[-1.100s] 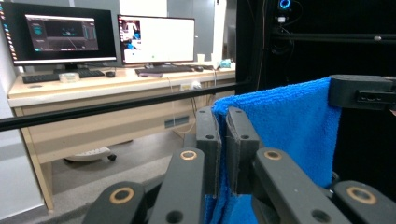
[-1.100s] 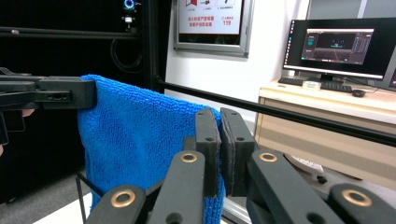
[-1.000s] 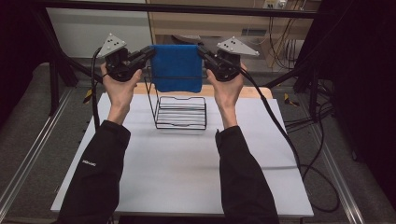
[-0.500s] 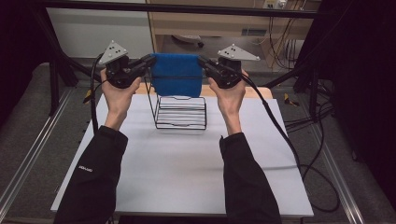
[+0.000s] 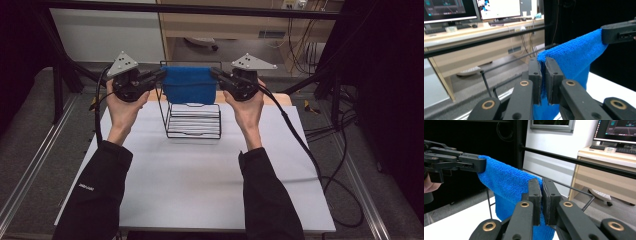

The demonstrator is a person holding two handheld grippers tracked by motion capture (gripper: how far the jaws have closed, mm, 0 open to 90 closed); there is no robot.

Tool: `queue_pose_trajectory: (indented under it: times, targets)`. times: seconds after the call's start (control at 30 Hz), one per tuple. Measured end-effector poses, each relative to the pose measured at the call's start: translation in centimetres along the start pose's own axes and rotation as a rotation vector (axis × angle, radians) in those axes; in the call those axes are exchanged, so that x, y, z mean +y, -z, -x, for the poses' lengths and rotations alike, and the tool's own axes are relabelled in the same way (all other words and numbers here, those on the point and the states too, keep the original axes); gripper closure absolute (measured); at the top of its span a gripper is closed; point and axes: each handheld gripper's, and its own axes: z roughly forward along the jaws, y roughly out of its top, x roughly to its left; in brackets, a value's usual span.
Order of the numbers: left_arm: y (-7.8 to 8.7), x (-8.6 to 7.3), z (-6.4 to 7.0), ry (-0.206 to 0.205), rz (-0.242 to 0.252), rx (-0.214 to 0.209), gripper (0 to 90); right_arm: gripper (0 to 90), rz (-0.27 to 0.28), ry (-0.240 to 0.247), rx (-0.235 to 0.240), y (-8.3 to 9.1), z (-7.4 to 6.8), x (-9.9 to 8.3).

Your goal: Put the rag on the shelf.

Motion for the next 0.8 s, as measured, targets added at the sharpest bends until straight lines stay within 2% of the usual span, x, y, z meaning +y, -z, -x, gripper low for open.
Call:
queue_pose_trajectory:
  times: [0.27, 0.43, 0.6, 0.8]
  targets:
    - [0.4, -0.7, 0.1, 0.010, -0.033, -0.020, 83.5, 86.6, -0.036, -0.011, 0.032, 0.1, -0.2, -0.8]
    - [0.4, -1.2, 0.3, 0.016, -0.071, -0.040, 82.6, 86.3, -0.063, -0.016, 0.057, 0.4, -0.2, -1.3]
    - [0.4, -1.8, 0.6, -0.004, -0.105, -0.039, 81.3, 86.3, -0.087, -0.014, 0.068, 0.5, -0.2, -1.8]
    - [0.5, -1.8, 0.6, -0.002, -0.121, -0.043, 79.0, 86.3, -0.103, -0.002, 0.070, 0.4, -0.3, -2.0]
